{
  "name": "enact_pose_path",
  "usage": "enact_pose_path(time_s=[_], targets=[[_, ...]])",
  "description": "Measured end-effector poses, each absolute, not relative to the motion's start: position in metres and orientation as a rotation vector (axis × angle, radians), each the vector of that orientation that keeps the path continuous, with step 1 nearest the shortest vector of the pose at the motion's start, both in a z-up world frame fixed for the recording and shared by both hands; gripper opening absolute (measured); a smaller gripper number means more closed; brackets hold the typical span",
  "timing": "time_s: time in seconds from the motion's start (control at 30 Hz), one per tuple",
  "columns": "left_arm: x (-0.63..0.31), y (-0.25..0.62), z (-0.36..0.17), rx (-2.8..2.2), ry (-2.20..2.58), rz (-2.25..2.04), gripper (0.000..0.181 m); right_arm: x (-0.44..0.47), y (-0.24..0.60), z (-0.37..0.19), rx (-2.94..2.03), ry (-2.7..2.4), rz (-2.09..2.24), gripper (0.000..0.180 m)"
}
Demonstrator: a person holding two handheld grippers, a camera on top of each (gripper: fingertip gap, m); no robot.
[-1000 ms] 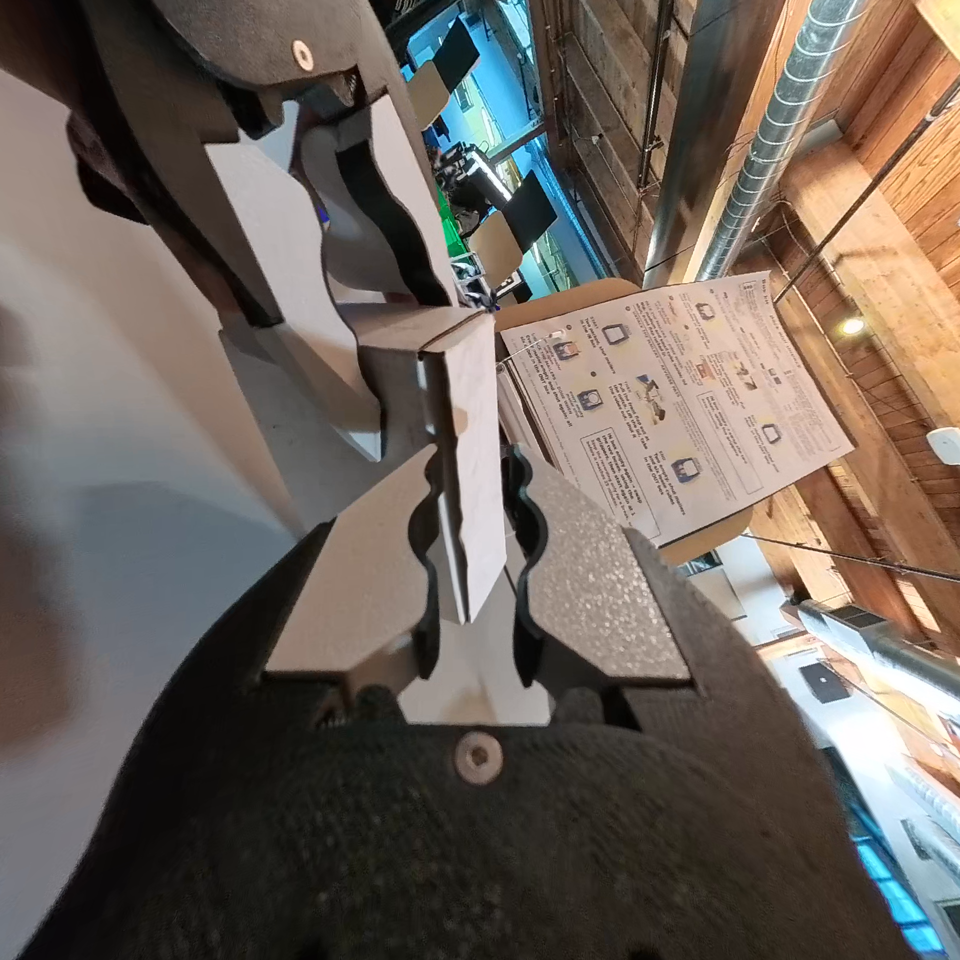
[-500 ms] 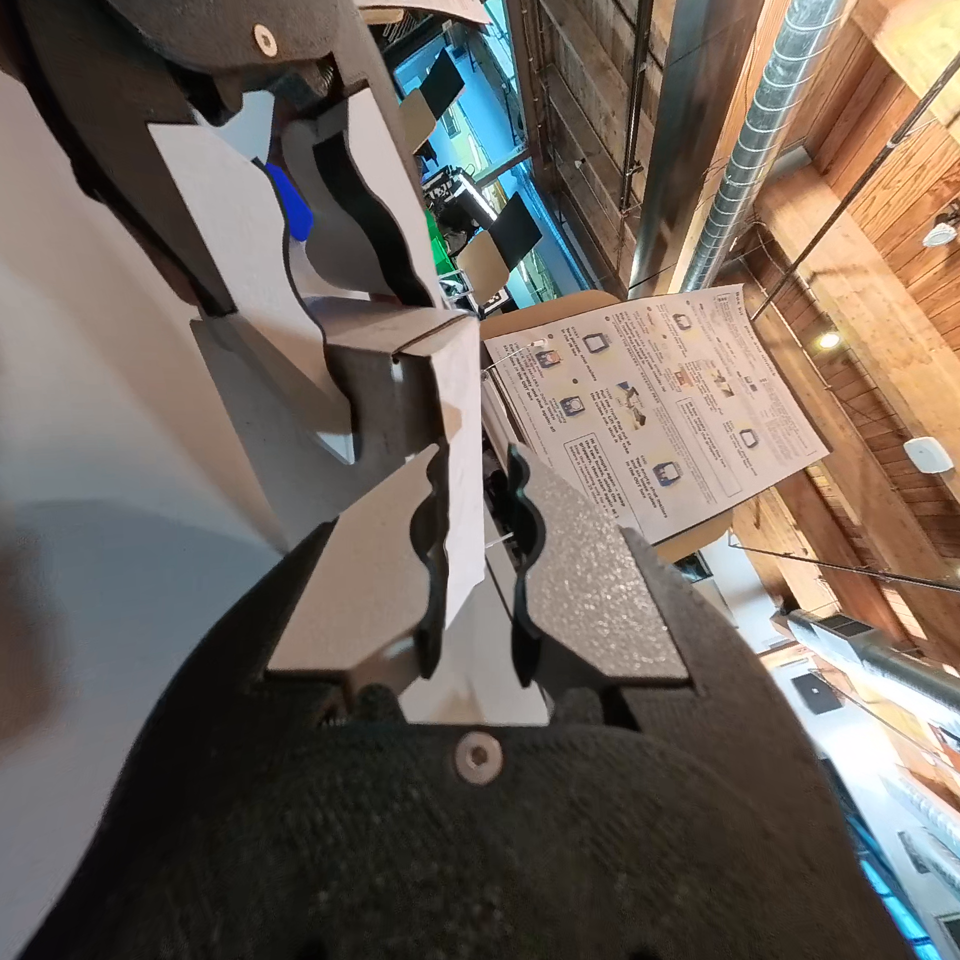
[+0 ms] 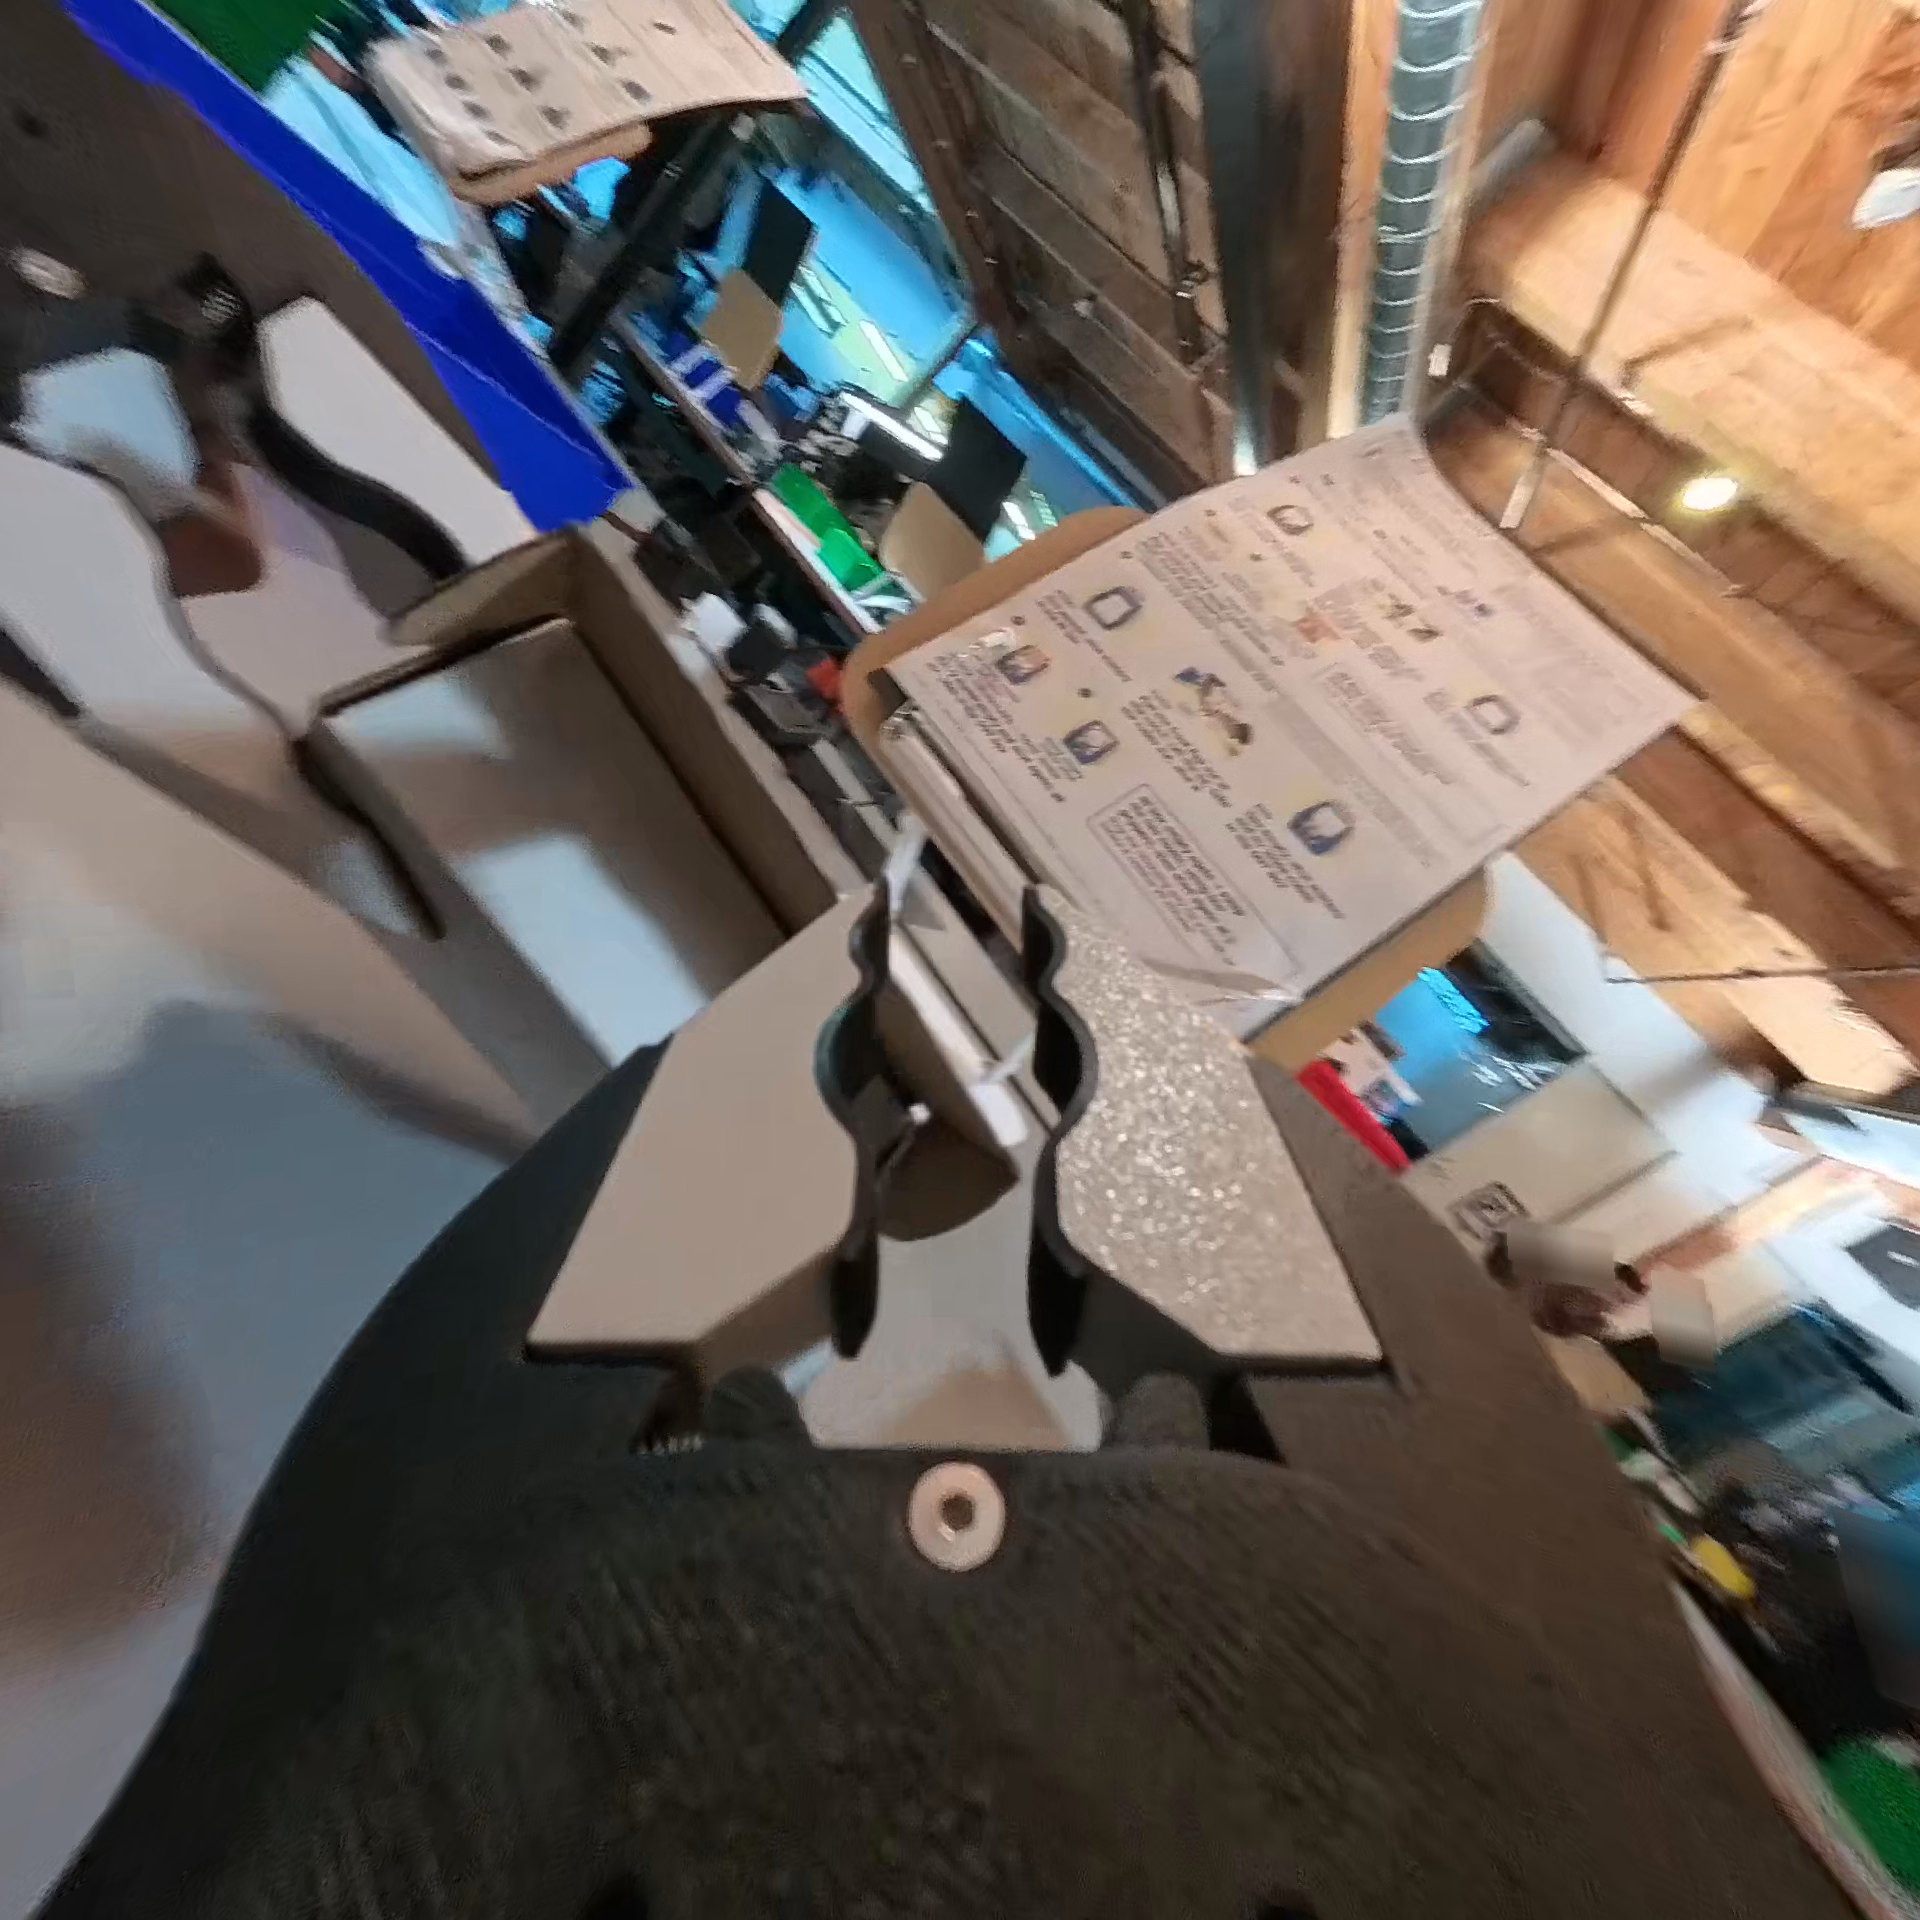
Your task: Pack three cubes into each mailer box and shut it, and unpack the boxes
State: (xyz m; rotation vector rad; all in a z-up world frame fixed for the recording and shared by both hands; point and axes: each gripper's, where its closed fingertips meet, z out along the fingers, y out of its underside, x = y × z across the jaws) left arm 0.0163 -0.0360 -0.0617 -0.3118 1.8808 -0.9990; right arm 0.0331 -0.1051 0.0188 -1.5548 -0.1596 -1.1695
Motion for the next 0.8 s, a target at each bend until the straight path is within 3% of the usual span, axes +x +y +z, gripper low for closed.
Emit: enact_pose_path(time_s=[0.23,0.33,0.47,0.7,0.77,0.8], targets=[[0.023,-0.022,-0.071,-0.358,1.919,-1.105,0.063,0.019,-0.086,-0.011,-1.639,-0.301,-1.073,0.043],[0.016,-0.026,-0.074,-0.213,1.924,-1.078,0.063,0.025,-0.085,-0.015,-1.660,-0.296,-1.134,0.040],[0.013,-0.028,-0.080,-0.102,1.888,-1.002,0.064,0.014,-0.081,-0.020,-1.662,-0.405,-1.157,0.010],[0.000,-0.031,-0.060,-0.268,1.948,-1.343,0.081,0.015,-0.078,-0.026,-1.710,-0.434,-1.206,0.004],[-0.005,-0.032,-0.044,-0.265,1.905,-1.410,0.081,0.014,-0.077,-0.027,-1.718,-0.443,-1.208,0.005],[-0.006,-0.031,-0.038,-0.258,1.878,-1.413,0.072,0.013,-0.076,-0.028,-1.722,-0.448,-1.202,0.005]])
